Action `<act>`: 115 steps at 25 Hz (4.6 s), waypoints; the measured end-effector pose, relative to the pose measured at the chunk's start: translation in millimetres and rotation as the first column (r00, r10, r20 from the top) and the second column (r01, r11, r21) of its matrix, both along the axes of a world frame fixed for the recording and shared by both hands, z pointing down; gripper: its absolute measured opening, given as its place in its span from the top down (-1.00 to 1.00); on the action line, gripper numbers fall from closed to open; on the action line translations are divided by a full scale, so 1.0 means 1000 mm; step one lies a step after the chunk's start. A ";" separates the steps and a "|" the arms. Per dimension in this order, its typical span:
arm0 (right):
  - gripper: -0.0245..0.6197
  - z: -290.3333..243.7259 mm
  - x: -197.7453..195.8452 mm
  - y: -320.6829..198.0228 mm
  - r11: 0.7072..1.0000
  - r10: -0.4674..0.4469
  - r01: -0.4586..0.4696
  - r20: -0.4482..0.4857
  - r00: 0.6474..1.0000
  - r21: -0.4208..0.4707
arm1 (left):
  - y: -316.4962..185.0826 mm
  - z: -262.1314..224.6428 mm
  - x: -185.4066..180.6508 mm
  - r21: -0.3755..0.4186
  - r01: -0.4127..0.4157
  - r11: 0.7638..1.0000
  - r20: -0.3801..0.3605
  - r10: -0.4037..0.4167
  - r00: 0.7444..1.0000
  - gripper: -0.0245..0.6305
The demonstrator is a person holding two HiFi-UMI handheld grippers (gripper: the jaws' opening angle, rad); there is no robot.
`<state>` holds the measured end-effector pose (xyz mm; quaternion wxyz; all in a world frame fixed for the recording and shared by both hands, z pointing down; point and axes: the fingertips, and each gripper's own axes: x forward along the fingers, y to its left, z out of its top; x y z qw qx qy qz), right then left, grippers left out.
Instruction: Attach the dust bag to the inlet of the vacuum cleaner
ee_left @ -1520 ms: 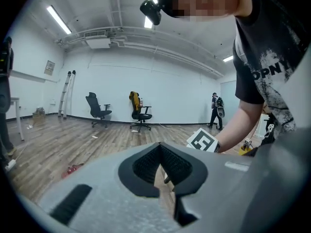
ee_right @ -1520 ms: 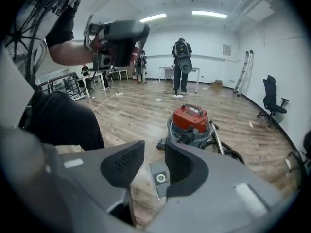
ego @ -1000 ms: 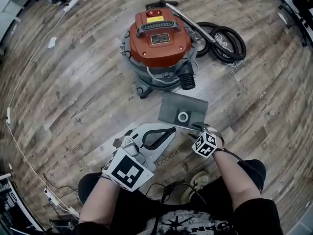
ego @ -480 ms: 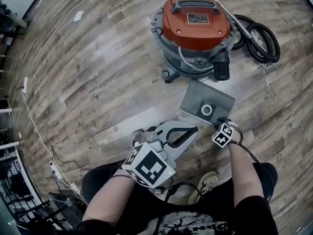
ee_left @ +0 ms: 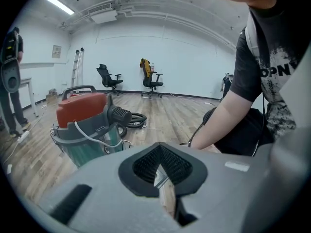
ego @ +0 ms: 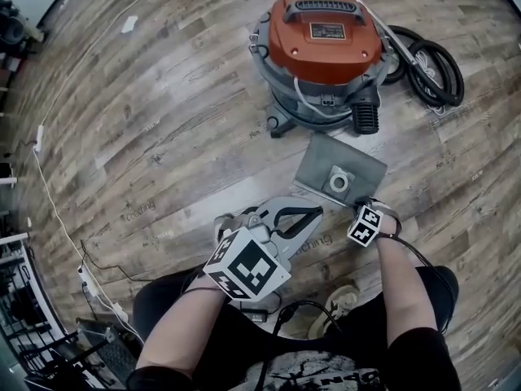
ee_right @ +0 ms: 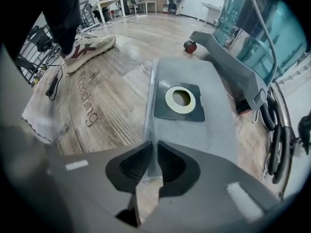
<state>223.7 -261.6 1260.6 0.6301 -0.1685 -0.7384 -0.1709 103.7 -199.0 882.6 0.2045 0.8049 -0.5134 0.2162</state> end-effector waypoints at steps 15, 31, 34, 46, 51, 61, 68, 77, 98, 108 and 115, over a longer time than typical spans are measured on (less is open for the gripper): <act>0.82 -0.121 -0.052 -0.020 0.991 -0.133 0.136 0.153 0.979 -0.005 | -0.006 0.043 0.007 -0.112 -0.030 0.993 0.031 0.033 0.999 0.92; 0.85 -0.298 -0.082 -0.036 0.978 -0.200 0.209 0.377 0.904 0.018 | -0.007 0.065 -0.004 -0.223 -0.144 0.964 0.346 0.217 0.913 0.63; 0.86 -0.316 -0.082 -0.030 0.975 -0.211 0.224 0.389 0.897 0.012 | -0.002 0.074 -0.005 -0.252 -0.152 0.956 0.382 0.243 0.892 0.51; 0.86 -0.331 -0.072 -0.018 0.975 -0.186 0.220 0.396 0.899 -0.040 | -0.011 0.088 -0.009 -0.282 -0.186 0.941 0.425 0.296 0.855 0.85; 0.83 -0.331 -0.069 -0.024 0.981 -0.169 0.194 0.403 0.899 -0.022 | -0.019 0.083 -0.008 -0.273 -0.194 0.942 0.429 0.300 0.852 0.85; 0.35 -0.377 -0.075 -0.037 0.977 -0.212 0.199 0.462 0.861 0.077 | -0.036 0.043 -0.014 -0.318 -0.185 0.930 0.482 0.327 0.813 0.85; 0.36 -0.384 -0.087 -0.021 0.954 -0.299 0.262 0.451 0.841 0.144 | -0.059 0.006 -0.006 -0.319 -0.170 0.932 0.542 0.326 0.775 0.85; 0.69 -0.381 -0.083 -0.027 0.932 -0.360 0.301 0.414 0.836 0.204 | -0.059 -0.006 0.008 -0.320 -0.169 0.932 0.576 0.333 0.746 0.85; 0.80 -0.388 -0.137 -0.079 0.951 -0.262 0.161 0.417 0.870 0.262 | -0.112 -0.007 -0.048 -0.269 -0.195 0.943 0.560 0.318 0.765 0.84; 0.80 -0.376 -0.142 -0.089 0.936 -0.286 0.175 0.368 0.885 0.307 | -0.120 0.007 -0.051 -0.257 -0.206 0.944 0.533 0.316 0.785 0.84; 0.79 -0.382 -0.149 -0.092 0.896 -0.371 0.268 0.264 0.890 0.355 | -0.121 0.010 -0.055 -0.219 -0.211 0.953 0.490 0.295 0.820 0.85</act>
